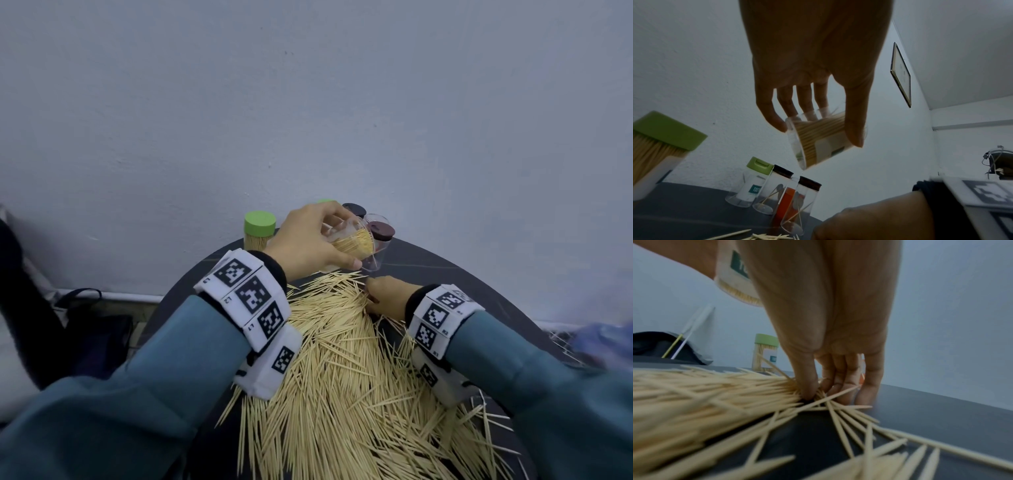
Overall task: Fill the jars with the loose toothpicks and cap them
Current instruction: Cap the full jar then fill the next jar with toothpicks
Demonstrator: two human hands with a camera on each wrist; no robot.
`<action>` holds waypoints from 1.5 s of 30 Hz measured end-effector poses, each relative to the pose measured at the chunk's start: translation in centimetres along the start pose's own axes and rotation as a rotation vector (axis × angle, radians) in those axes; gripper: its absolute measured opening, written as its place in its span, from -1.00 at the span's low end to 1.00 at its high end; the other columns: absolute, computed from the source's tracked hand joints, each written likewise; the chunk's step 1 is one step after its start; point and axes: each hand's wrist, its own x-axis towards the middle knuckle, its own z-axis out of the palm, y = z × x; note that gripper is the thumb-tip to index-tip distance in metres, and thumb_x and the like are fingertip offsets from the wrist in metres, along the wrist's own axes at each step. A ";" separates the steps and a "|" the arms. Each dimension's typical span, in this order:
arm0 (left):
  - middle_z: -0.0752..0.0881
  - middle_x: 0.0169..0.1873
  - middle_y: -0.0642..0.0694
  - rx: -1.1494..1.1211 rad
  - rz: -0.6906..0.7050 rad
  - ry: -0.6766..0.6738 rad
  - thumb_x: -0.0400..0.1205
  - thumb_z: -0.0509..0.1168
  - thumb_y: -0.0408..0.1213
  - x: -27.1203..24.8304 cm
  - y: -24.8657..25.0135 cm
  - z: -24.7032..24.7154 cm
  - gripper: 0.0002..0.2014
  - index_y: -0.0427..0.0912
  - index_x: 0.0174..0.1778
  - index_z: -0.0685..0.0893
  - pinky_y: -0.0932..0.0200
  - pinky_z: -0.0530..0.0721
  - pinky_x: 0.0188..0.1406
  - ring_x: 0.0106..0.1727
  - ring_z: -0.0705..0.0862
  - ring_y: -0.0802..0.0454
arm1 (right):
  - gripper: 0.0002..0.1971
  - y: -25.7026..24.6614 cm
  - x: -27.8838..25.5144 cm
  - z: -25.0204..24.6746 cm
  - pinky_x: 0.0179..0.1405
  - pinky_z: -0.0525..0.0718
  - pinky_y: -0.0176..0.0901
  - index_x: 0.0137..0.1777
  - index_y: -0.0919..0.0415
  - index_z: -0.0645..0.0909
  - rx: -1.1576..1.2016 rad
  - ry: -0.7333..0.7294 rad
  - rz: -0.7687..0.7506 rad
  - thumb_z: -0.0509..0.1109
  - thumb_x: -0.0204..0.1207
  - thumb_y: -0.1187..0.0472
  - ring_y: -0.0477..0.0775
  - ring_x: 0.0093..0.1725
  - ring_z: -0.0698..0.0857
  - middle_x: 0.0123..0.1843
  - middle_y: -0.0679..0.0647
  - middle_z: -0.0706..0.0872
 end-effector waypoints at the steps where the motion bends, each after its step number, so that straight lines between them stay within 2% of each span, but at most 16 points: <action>1: 0.69 0.12 -0.01 0.002 0.001 0.000 0.24 0.66 -0.22 0.0 0.0 0.0 -0.41 -0.03 0.18 0.66 0.21 0.55 -0.03 0.11 0.65 0.06 | -0.63 -0.1 -0.1 0.1 0.28 0.48 -0.04 0.39 0.46 0.36 -0.002 -0.009 0.014 0.12 0.67 0.25 0.27 0.37 0.52 0.39 0.33 0.51; 6: 0.70 0.12 -0.03 0.018 0.001 -0.012 0.24 0.66 -0.23 -0.2 0.1 0.0 -0.42 -0.03 0.18 0.65 0.10 0.63 0.10 0.13 0.65 0.04 | -0.64 -0.4 -0.5 0.5 0.30 0.48 0.02 0.43 0.47 0.30 0.007 -0.050 0.069 0.04 0.69 0.34 0.30 0.39 0.50 0.43 0.34 0.46; 11: 0.68 0.13 -0.03 0.035 0.003 -0.020 0.25 0.65 -0.22 -0.2 0.2 -0.1 -0.40 -0.04 0.21 0.64 0.16 0.61 0.04 0.13 0.65 0.04 | -0.62 -0.3 -1.6 0.5 0.36 0.43 -0.03 0.48 0.47 0.25 -0.100 -0.096 0.042 0.05 0.70 0.36 0.27 0.45 0.45 0.48 0.32 0.39; 15: 0.68 0.13 -0.04 0.054 0.002 -0.036 0.26 0.65 -0.21 -0.3 0.3 0.0 -0.39 -0.05 0.23 0.62 0.12 0.63 0.06 0.12 0.65 0.03 | -0.65 0.3 -2.7 0.2 0.31 0.42 -0.08 0.44 0.46 0.31 -0.098 -0.120 0.020 0.03 0.70 0.35 0.25 0.42 0.47 0.46 0.31 0.42; 17: 0.68 0.14 -0.04 0.060 0.004 -0.044 0.26 0.64 -0.21 -0.3 0.3 0.1 -0.39 -0.04 0.23 0.62 0.10 0.63 0.08 0.13 0.65 0.02 | -0.66 0.8 -3.2 0.1 0.21 0.45 -0.08 0.41 0.45 0.38 -0.055 -0.131 0.012 0.02 0.71 0.34 0.22 0.33 0.52 0.40 0.31 0.49; 18: 0.68 0.15 -0.04 0.065 0.004 -0.048 0.26 0.64 -0.21 -0.4 0.3 0.2 -0.39 -0.04 0.23 0.62 0.10 0.62 0.08 0.14 0.64 0.02 | -0.67 1.2 -3.4 0.1 0.12 0.47 -0.07 0.38 0.45 0.42 -0.024 -0.131 0.006 0.02 0.70 0.33 0.20 0.21 0.56 0.32 0.30 0.55; 20: 0.67 0.16 -0.03 0.075 0.001 -0.056 0.27 0.64 -0.20 -0.4 0.3 0.3 -0.39 -0.04 0.23 0.62 0.11 0.59 0.09 0.16 0.63 0.02 | -0.70 2.2 -3.5 0.3 -0.10 0.45 -0.17 0.27 0.39 0.52 0.071 -0.119 -0.001 0.02 0.70 0.31 0.09 -0.05 0.53 0.04 0.19 0.60; 23: 0.67 0.16 -0.01 0.079 -0.003 -0.069 0.27 0.64 -0.21 -0.5 0.3 0.5 -0.39 -0.04 0.24 0.62 0.14 0.57 0.08 0.17 0.62 0.03 | -0.75 3.6 -3.8 0.5 -0.29 0.41 -0.28 -0.09 0.18 0.48 0.256 -0.063 0.013 -0.01 0.71 0.29 -0.09 -0.31 0.44 -0.28 -0.01 0.47; 25: 0.67 0.11 0.04 0.070 0.005 -0.075 0.28 0.63 -0.24 -0.7 0.3 0.6 -0.41 -0.04 0.22 0.61 0.26 0.55 -0.03 0.14 0.62 0.06 | -0.69 4.2 -4.4 0.6 -0.29 0.39 -0.28 -0.26 0.08 0.38 0.366 -0.036 0.013 -0.03 0.71 0.27 -0.12 -0.34 0.40 -0.31 -0.03 0.43; 27: 0.66 0.07 0.05 0.063 0.006 -0.089 0.29 0.62 -0.25 -0.8 0.3 0.8 -0.43 -0.04 0.21 0.61 0.35 0.53 -0.09 0.12 0.63 0.07 | -0.67 4.6 -5.0 0.6 -0.32 0.38 -0.29 -0.29 0.06 0.34 0.442 -0.025 -0.005 -0.04 0.72 0.27 -0.11 -0.35 0.38 -0.32 -0.02 0.42; 30: 0.67 0.09 0.02 0.072 -0.013 -0.110 0.28 0.63 -0.24 -0.8 0.0 0.9 -0.42 -0.06 0.22 0.62 0.30 0.54 -0.08 0.11 0.63 0.07 | -0.70 5.0 -5.8 0.5 -0.34 0.36 -0.30 -0.26 0.13 0.36 0.526 -0.014 -0.059 -0.02 0.72 0.25 -0.10 -0.36 0.36 -0.32 -0.01 0.41; 33: 0.68 0.11 0.02 0.097 -0.018 -0.128 0.29 0.62 -0.23 -0.8 -0.3 1.0 -0.42 -0.07 0.24 0.63 0.35 0.53 -0.13 0.08 0.64 0.10 | -0.76 5.3 -6.4 0.6 -0.31 0.37 -0.31 -0.14 0.23 0.38 0.601 0.003 -0.118 -0.01 0.73 0.20 -0.11 -0.34 0.35 -0.31 0.00 0.40; 35: 0.69 0.10 0.02 0.138 -0.018 -0.127 0.28 0.63 -0.24 -0.8 -0.5 1.0 -0.42 -0.06 0.22 0.64 0.31 0.57 -0.10 0.07 0.64 0.10 | -0.75 5.4 -6.8 0.5 -0.33 0.37 -0.34 -0.17 0.20 0.36 0.642 0.021 -0.155 0.00 0.73 0.19 -0.12 -0.35 0.35 -0.31 -0.02 0.39; 38: 0.70 0.09 0.02 0.193 -0.027 -0.121 0.26 0.65 -0.26 -0.8 -0.7 1.1 -0.44 -0.02 0.18 0.66 0.12 0.65 0.10 0.09 0.65 0.08 | -0.73 5.2 -7.5 -0.1 -0.41 0.38 -0.45 -0.22 0.14 0.34 0.702 0.035 -0.192 -0.01 0.74 0.21 -0.16 -0.38 0.34 -0.32 -0.03 0.37; 41: 0.70 0.09 0.02 0.227 -0.037 -0.132 0.25 0.65 -0.28 -0.7 -1.0 1.2 -0.42 -0.04 0.19 0.66 0.11 0.63 0.17 0.11 0.63 0.08 | -0.75 4.9 -7.9 -0.9 -0.52 0.37 -0.53 -0.20 0.20 0.35 0.773 -0.003 -0.209 0.00 0.74 0.24 -0.24 -0.47 0.35 -0.36 -0.03 0.36; 45: 0.70 0.09 0.05 0.279 -0.025 -0.190 0.24 0.66 -0.27 -0.6 -1.2 1.6 -0.43 0.01 0.17 0.68 0.25 0.55 0.04 0.12 0.62 0.10 | -0.71 4.1 -7.9 -1.3 -0.49 0.31 -0.44 -0.26 0.14 0.33 0.831 -0.145 -0.234 0.00 0.73 0.29 -0.19 -0.48 0.31 -0.40 -0.03 0.33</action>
